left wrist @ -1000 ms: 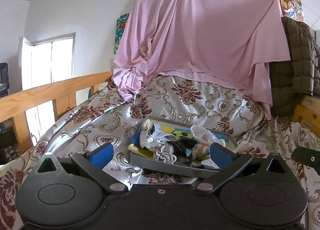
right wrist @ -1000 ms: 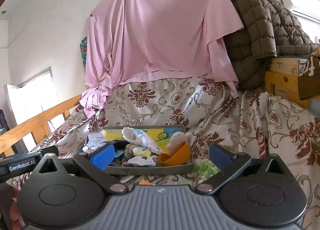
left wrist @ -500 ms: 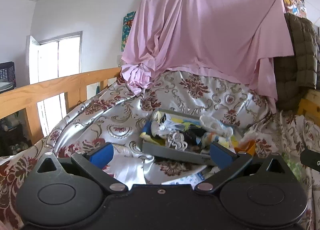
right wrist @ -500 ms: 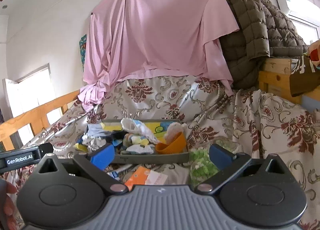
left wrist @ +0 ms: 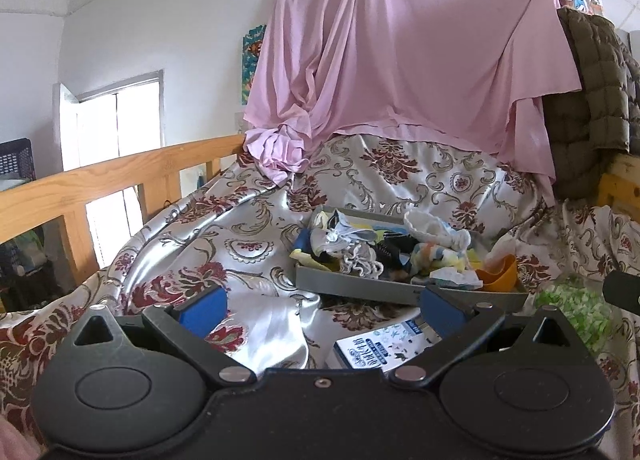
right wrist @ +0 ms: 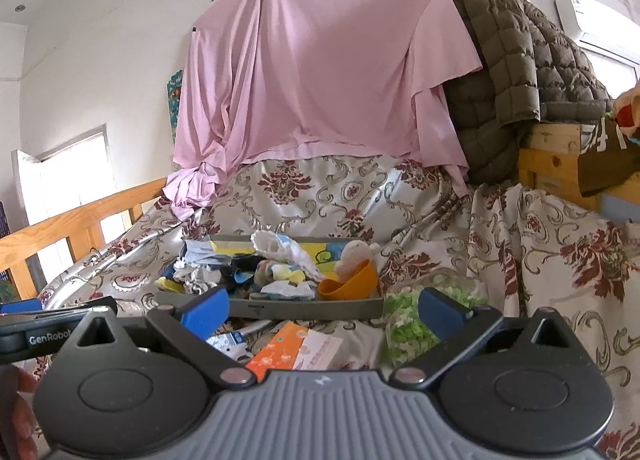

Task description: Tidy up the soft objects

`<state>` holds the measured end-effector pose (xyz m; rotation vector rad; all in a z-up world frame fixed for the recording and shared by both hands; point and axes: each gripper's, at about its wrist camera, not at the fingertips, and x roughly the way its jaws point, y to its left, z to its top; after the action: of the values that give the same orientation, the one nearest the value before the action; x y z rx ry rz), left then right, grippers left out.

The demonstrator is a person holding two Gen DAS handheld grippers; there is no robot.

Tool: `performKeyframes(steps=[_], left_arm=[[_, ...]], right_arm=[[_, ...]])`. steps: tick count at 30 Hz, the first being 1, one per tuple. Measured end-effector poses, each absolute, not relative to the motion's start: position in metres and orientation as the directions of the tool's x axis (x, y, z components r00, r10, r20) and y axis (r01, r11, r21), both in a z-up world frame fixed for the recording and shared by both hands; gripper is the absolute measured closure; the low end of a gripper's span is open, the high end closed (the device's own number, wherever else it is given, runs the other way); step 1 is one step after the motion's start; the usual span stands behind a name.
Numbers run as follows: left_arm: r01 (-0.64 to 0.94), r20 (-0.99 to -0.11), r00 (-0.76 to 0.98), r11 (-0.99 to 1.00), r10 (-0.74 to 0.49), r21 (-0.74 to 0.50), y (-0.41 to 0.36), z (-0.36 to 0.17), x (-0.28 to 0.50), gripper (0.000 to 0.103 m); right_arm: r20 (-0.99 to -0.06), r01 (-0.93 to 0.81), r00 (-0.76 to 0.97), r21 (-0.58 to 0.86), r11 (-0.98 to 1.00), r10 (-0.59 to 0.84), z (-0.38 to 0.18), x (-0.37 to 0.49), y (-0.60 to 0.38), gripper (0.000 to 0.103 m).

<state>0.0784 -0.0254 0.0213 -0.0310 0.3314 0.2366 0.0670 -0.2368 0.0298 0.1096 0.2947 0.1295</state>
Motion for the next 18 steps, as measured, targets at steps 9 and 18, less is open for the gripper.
performKeyframes(steps=[9,18], left_arm=[[-0.214,-0.380,0.901,0.976,0.209,0.029,-0.028,0.002,0.071,0.001],[-0.227,-0.417,0.882,0.973,0.219,0.029,-0.028,-0.009,0.072,0.001]], right_arm=[[-0.325,-0.101,0.936,0.115,0.988,0.133,0.011,0.060,-0.236,0.000],[-0.358,-0.113,0.923,0.089,0.990,0.138,0.001,0.059,-0.233,0.000]])
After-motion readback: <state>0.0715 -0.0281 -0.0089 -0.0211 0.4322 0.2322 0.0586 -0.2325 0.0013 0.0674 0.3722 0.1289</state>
